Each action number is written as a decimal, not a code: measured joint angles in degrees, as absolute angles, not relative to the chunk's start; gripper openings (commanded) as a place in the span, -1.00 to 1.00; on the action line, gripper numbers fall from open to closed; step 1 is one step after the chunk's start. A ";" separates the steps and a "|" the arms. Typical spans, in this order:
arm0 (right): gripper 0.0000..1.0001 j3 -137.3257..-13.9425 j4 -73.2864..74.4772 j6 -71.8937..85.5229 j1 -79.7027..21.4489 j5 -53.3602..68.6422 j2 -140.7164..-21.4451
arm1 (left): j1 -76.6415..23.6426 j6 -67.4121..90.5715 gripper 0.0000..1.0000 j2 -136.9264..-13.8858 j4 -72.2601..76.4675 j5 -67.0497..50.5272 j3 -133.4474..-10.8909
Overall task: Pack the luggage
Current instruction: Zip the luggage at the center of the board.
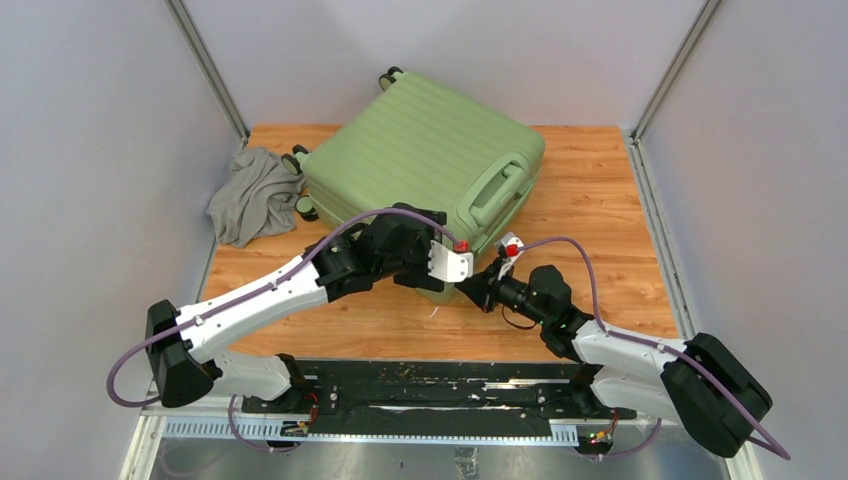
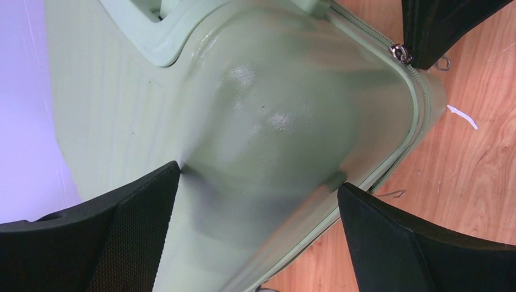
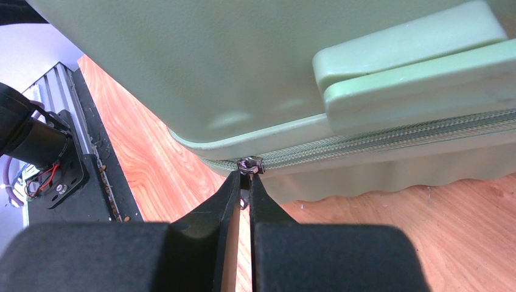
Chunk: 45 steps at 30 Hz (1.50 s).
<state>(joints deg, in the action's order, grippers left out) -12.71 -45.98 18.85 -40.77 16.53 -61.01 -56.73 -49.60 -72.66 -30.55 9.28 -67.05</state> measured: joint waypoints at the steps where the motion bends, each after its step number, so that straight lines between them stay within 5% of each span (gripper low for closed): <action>1: -1.00 -12.71 -46.02 18.90 -40.77 16.53 -61.06 | -56.73 -49.95 1.00 -72.73 -30.52 8.97 -67.05; 18: -1.00 -12.71 -46.30 20.01 -40.77 16.69 -61.21 | -60.38 -67.11 0.95 -67.94 -25.82 -1.02 -59.40; 34: -1.00 -12.71 -46.39 20.73 -40.77 16.69 -61.36 | -61.34 -98.89 0.79 -60.88 2.20 -6.52 -33.15; 45: -1.00 -12.71 -46.22 21.65 -40.77 16.69 -61.28 | -60.38 -112.40 0.72 -61.43 8.97 -9.08 -28.38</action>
<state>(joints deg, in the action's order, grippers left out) -12.71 -46.22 21.65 -40.77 16.69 -61.28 -60.38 -112.40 -61.43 8.97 -9.08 -28.38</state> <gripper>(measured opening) 0.083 0.861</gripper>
